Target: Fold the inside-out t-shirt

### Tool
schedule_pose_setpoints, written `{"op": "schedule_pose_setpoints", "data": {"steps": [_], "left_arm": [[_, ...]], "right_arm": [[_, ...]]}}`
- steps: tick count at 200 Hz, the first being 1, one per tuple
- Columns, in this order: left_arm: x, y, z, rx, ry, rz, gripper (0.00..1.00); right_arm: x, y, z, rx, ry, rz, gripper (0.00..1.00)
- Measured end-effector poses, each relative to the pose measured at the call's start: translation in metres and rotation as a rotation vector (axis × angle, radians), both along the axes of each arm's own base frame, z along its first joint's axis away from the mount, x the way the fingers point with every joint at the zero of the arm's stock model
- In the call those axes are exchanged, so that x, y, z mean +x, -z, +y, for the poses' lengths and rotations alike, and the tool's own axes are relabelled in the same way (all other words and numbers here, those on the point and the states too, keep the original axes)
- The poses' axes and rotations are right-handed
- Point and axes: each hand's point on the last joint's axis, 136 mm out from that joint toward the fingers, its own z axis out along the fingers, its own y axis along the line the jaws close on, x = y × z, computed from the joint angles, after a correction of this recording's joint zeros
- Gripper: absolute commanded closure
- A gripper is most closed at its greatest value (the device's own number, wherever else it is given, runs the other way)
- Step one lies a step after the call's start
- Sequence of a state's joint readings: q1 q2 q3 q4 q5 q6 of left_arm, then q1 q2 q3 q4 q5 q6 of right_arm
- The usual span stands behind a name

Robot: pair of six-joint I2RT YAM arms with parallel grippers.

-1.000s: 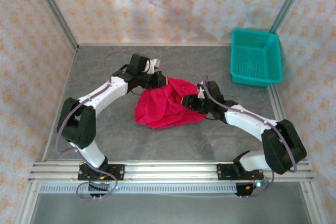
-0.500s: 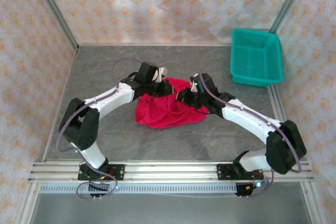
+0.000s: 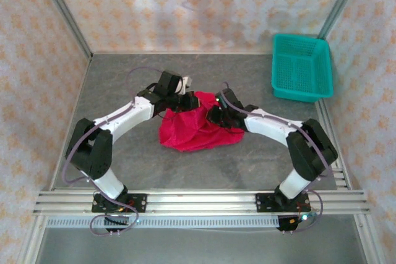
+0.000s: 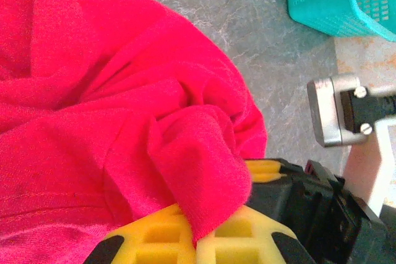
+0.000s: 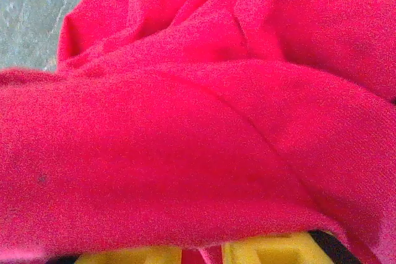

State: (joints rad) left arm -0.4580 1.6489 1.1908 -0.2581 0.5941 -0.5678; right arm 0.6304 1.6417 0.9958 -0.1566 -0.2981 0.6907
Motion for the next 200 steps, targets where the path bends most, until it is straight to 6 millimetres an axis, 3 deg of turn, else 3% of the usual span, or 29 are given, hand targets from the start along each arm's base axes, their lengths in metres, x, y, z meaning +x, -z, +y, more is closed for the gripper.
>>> {"op": "schedule_pose_setpoints", "data": {"steps": [22, 40, 47, 71, 101, 113, 126, 154, 170, 184, 200], "left_arm": [[0.0, 0.0, 0.0, 0.0, 0.0, 0.0, 1.0], [0.0, 0.0, 0.0, 0.0, 0.0, 0.0, 1.0], [0.0, 0.0, 0.0, 0.0, 0.0, 0.001, 1.0], [0.0, 0.001, 0.003, 0.003, -0.006, 0.008, 1.0], [0.012, 0.0, 0.02, -0.007, -0.048, 0.01, 1.0], [0.021, -0.003, 0.028, -0.014, -0.072, 0.008, 1.0], [0.031, -0.006, 0.034, -0.019, -0.094, 0.002, 1.0], [0.048, -0.01, 0.034, -0.035, -0.109, -0.004, 1.0], [0.05, -0.006, 0.029, -0.055, -0.107, 0.011, 1.0], [0.05, -0.001, 0.025, -0.064, -0.105, 0.031, 1.0], [0.049, 0.001, 0.022, -0.07, -0.105, 0.041, 1.0]], "right_arm": [[0.008, 0.012, 0.007, 0.022, 0.025, 0.023, 0.58], [0.011, 0.025, 0.012, 0.035, 0.042, 0.052, 0.57], [0.011, 0.03, 0.014, 0.041, 0.047, 0.063, 0.62], [0.01, 0.042, 0.019, 0.066, 0.069, 0.106, 1.0], [0.008, 0.034, 0.019, 0.075, 0.069, 0.111, 1.0], [0.004, 0.017, 0.015, 0.077, 0.059, 0.093, 1.0], [0.002, -0.018, 0.009, 0.1, 0.043, 0.036, 1.0], [-0.007, -0.127, -0.006, 0.233, 0.001, -0.195, 1.0], [-0.019, -0.175, -0.017, 0.305, -0.023, -0.315, 1.0], [-0.029, -0.193, -0.025, 0.347, -0.035, -0.383, 1.0], [-0.037, -0.178, -0.033, 0.358, -0.033, -0.387, 1.0]]}}
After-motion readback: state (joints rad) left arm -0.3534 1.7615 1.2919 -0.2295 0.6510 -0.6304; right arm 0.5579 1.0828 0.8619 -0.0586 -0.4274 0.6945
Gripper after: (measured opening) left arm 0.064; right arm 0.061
